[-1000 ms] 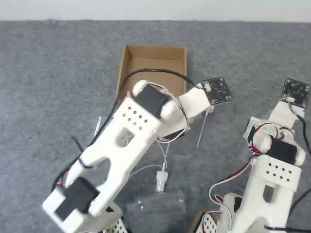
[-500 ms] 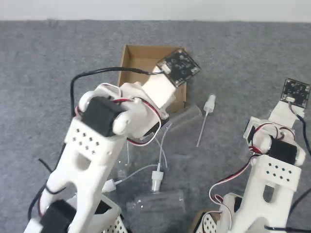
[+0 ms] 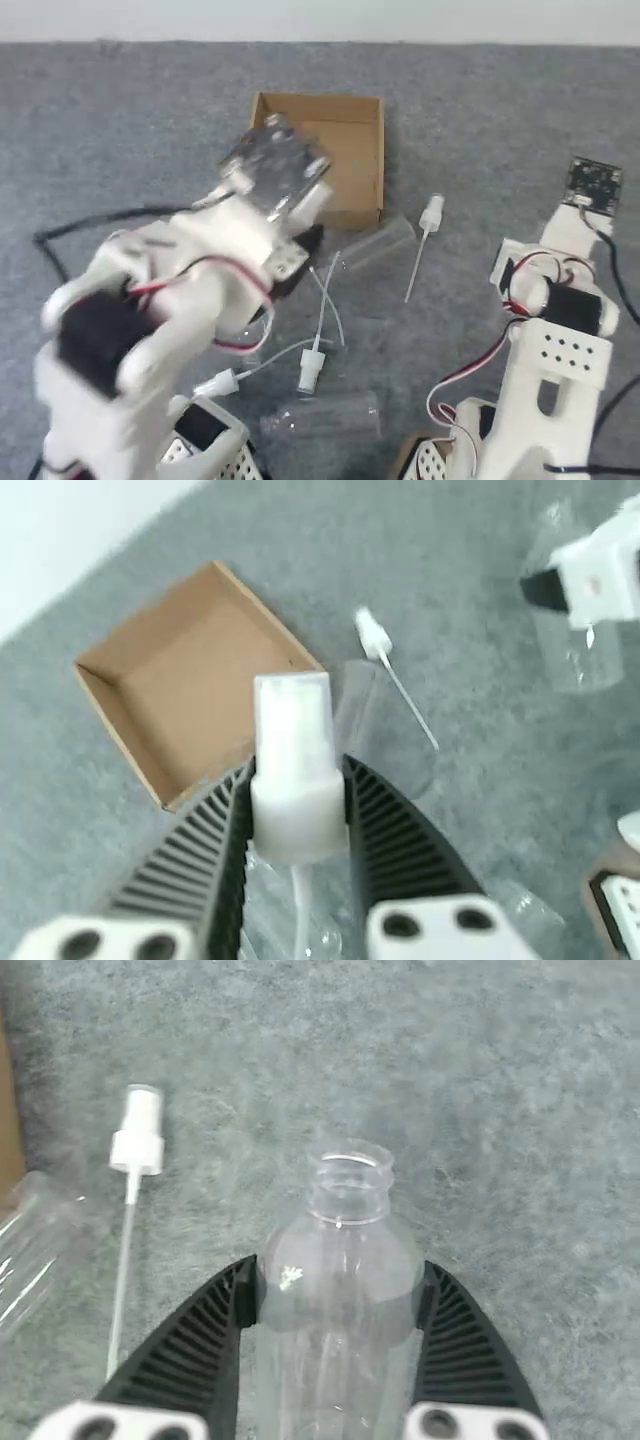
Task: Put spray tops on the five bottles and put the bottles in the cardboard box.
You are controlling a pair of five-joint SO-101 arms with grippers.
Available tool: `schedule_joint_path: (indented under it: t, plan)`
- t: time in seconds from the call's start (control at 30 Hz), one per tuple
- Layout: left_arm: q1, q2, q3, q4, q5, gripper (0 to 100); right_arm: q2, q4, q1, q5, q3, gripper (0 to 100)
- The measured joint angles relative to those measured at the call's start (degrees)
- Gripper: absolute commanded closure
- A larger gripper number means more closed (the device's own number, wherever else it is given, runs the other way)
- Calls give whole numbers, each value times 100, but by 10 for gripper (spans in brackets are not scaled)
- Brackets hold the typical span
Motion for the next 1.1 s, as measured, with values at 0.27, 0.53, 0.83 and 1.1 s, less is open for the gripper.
schedule_joint_path:
  t: [0.27,0.53,0.83,1.1]
  plan:
    - [0,-703,0,0,0,989,0,0,-281,0,0,887]
    - [0,-1196,0,0,0,989,-62,0,-703,0,149,887]
    - [0,-2338,1011,-70,0,989,-70,0,-730,0,220,887]
    - [0,-3727,2040,-985,0,989,-70,0,-985,0,229,887]
